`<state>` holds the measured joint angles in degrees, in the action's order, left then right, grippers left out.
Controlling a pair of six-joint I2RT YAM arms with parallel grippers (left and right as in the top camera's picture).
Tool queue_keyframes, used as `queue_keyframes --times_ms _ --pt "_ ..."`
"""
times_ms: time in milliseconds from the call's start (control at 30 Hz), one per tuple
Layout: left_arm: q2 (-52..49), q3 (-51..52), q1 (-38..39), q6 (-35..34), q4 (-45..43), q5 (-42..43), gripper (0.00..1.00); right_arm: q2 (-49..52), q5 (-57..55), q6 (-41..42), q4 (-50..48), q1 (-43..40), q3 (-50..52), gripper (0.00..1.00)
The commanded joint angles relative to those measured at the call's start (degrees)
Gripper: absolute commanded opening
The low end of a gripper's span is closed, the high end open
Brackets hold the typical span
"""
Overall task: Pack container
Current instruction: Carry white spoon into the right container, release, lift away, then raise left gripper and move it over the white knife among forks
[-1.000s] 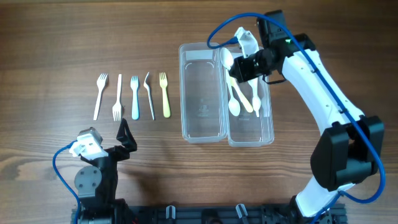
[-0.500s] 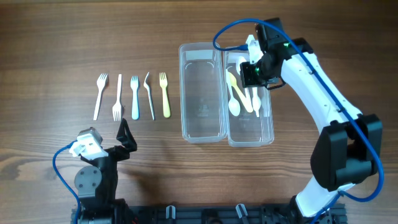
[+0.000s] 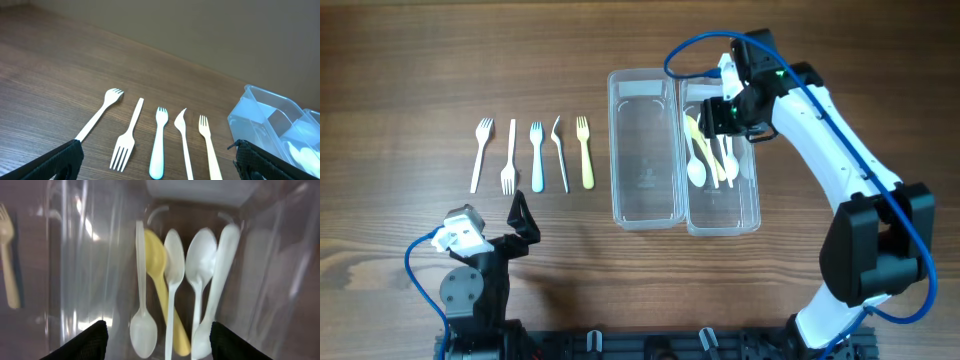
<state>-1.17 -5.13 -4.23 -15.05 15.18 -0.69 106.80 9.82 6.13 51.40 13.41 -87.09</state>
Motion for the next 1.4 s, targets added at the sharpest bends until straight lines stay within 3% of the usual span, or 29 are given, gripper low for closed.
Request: queue_keyframes --times_ms 0,133,300,367,433,1133,1367 --pt "0.3 0.4 0.3 1.4 -0.2 0.9 1.00 -1.5 -6.6 -1.5 0.4 -4.3 -9.7 0.62" --pt "0.3 0.4 0.3 1.4 -0.2 0.9 1.00 -1.6 -13.8 -1.8 0.7 -11.3 -15.0 0.63" --pt "0.3 0.4 0.3 1.4 -0.2 0.9 1.00 -1.4 -11.2 -4.2 -0.2 -20.1 -15.6 0.71" --pt "0.3 0.4 0.3 1.4 -0.2 0.9 1.00 -1.3 -10.7 -5.0 -0.3 -22.1 -15.6 0.81" --pt "0.3 0.4 0.3 1.4 -0.2 0.9 1.00 -1.3 -10.6 -6.5 -0.9 -23.2 -15.6 0.99" --pt "0.3 0.4 0.3 1.4 -0.3 0.8 1.00 -1.3 -10.7 -7.6 -1.4 -23.8 -15.6 1.00" --pt "0.2 0.3 0.2 1.4 -8.8 -2.3 1.00 -1.3 -10.7 -7.6 -1.4 -23.8 -15.6 1.00"
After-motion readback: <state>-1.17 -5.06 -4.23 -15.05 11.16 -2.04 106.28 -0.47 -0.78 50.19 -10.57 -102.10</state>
